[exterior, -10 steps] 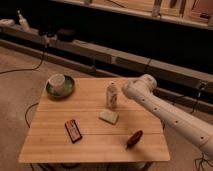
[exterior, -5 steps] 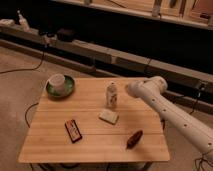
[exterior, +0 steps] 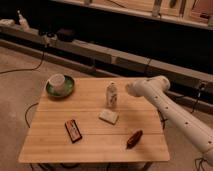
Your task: Knock the bottle over
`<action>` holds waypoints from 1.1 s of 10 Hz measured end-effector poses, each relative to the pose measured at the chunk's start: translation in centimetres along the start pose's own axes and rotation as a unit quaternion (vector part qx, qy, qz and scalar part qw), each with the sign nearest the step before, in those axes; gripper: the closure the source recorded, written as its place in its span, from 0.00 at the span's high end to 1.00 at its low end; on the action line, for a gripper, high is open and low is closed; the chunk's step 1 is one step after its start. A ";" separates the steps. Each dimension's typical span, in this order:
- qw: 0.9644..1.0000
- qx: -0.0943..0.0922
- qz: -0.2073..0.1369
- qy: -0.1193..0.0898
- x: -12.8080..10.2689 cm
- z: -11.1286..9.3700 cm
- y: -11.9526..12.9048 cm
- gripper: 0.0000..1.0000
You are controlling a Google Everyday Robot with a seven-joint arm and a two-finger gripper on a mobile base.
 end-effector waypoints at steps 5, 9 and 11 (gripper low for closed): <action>0.990 -0.017 -0.102 -0.099 -14.0 3.9 -3.2 0.00; 0.954 0.014 -0.197 -0.226 -30.4 -1.0 -5.0 0.05; 0.954 0.016 -0.197 -0.226 -30.4 -1.1 -5.0 0.24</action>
